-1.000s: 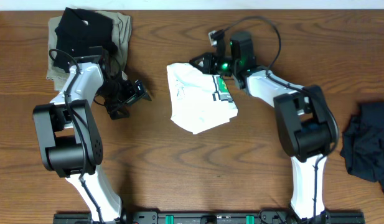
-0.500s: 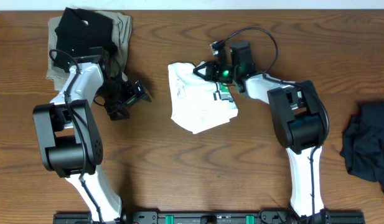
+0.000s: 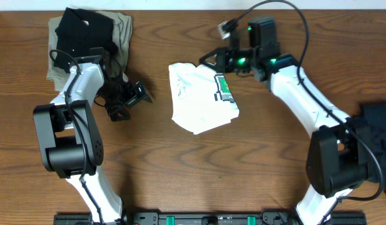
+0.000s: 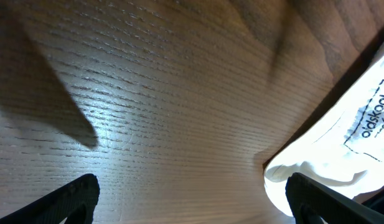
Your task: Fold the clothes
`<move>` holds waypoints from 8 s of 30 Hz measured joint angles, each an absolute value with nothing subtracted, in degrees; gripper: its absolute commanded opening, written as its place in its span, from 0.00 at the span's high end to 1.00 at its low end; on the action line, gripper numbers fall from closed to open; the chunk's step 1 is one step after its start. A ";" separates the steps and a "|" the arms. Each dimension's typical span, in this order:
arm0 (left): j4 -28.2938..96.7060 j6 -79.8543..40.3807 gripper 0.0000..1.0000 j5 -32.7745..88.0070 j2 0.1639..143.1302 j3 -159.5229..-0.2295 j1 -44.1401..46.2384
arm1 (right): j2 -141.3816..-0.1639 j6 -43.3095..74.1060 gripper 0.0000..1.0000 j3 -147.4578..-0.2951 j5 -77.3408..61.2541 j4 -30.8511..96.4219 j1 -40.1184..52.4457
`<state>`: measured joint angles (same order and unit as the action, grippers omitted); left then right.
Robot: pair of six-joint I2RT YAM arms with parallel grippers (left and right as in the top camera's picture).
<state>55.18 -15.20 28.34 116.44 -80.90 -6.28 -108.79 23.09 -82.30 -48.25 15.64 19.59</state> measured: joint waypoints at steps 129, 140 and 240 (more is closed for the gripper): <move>34.50 -7.18 0.03 51.20 122.48 -80.90 7.20 | -63.53 17.10 0.01 -66.74 -26.04 58.28 11.68; 28.18 -14.02 0.03 50.46 121.93 -79.05 9.08 | -63.51 17.10 0.01 -66.74 -26.04 59.35 11.68; 10.22 -6.72 0.94 2.52 121.40 -106.85 -3.75 | -63.53 14.90 0.01 -66.74 -23.88 68.01 11.68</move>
